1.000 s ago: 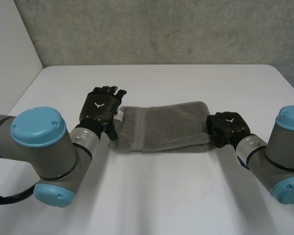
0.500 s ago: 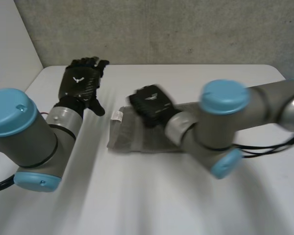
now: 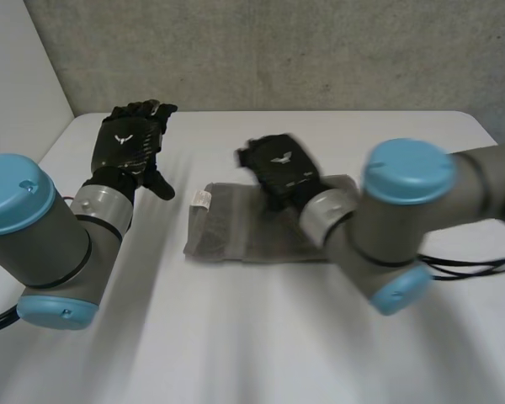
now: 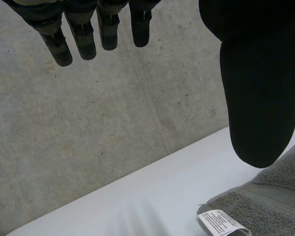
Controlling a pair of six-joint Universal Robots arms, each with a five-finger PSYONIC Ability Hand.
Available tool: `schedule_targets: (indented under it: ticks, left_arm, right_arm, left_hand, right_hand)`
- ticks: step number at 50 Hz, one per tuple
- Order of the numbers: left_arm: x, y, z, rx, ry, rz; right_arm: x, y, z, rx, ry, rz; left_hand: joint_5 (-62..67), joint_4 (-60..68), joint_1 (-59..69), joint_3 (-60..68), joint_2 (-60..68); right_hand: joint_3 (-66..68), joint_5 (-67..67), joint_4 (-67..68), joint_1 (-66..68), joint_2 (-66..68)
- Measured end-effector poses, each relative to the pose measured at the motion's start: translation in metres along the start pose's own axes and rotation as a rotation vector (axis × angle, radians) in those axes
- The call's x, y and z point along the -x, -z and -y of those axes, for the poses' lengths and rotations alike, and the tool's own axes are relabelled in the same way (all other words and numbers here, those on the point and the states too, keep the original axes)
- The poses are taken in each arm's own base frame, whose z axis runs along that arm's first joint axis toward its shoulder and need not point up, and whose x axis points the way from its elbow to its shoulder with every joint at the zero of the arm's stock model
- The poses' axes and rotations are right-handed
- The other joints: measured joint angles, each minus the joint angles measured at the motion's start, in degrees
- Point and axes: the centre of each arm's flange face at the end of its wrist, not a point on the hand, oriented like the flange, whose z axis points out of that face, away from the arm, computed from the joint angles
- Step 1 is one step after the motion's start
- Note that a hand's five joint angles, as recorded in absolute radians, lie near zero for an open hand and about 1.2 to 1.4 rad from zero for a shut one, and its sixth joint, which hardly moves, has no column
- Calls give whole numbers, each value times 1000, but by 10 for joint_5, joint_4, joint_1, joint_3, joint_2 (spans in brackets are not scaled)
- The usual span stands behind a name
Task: Fold the towel.
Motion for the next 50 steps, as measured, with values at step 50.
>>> schedule_targets:
  ticks: [50]
  left_arm:
    - [-5, 6, -12, 24, -6, -15]
  right_arm:
    - [-90, 61, -101, 290, -66, -232]
  left_hand:
    - [0, 0, 0, 0, 0]
  right_hand:
    - [227, 242, 229, 236, 227]
